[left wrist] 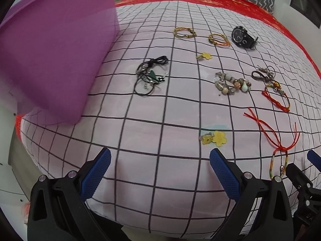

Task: Organize jewelry
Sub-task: 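Grasp the yellow flower charm with the left tool while the right tool grasps the red-cord bracelet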

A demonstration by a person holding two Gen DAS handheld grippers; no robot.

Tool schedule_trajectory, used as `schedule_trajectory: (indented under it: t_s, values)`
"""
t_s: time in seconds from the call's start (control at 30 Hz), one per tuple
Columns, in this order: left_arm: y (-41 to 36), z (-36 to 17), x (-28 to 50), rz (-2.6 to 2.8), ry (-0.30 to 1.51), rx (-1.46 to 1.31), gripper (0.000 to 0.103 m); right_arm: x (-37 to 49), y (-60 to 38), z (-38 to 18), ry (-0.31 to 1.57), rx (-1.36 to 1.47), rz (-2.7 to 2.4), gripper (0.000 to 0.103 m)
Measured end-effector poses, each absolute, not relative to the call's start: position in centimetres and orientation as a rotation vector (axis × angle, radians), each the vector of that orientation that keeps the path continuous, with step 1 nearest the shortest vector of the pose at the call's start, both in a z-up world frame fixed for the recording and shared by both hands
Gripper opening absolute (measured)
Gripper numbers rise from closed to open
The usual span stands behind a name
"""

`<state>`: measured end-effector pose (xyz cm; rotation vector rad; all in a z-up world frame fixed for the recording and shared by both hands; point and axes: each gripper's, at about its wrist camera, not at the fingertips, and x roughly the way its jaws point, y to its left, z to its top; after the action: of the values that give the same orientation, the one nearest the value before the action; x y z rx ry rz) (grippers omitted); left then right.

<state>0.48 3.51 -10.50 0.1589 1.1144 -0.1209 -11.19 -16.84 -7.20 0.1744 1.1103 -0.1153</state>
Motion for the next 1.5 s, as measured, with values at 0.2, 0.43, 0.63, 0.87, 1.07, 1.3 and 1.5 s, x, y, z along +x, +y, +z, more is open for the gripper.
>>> schedule_trajectory:
  t_s: [0.2,0.43,0.63,0.87,1.07,1.3,1.5]
  values:
    - [2.3,-10.9,0.8,-0.17,1.106,0.167,0.097,-10.6,-16.9,-8.2,1.127,0.172,-0.136,0.089]
    - [1.3,-11.4,1.2,-0.207,1.105,0.164,0.097,-9.9,-16.8,-9.4,1.155,0.137,-0.181,0.089]
    - [0.2,-12.4,1.6,-0.228,1.111,0.181,0.097,-9.6,-16.8,-10.1,1.156,0.122,-0.182,0.089]
    - [-0.6,-13.1,1.5,-0.235,1.097,0.216,0.096,-9.4,-16.6,-10.5,1.136,0.09,-0.168,0.089]
    - [-0.9,-12.8,1.0,-0.259,1.08,0.214,0.083,-9.3,-16.3,-10.7,1.128,0.081,-0.156,0.088]
    - [-2.1,-12.2,0.2,-0.317,1.062,0.22,0.042,-9.3,-15.9,-10.4,1.118,0.065,-0.122,0.071]
    - [-1.8,-12.0,0.4,-0.326,1.078,0.176,0.031,-9.1,-15.0,-9.9,1.097,0.043,-0.073,0.027]
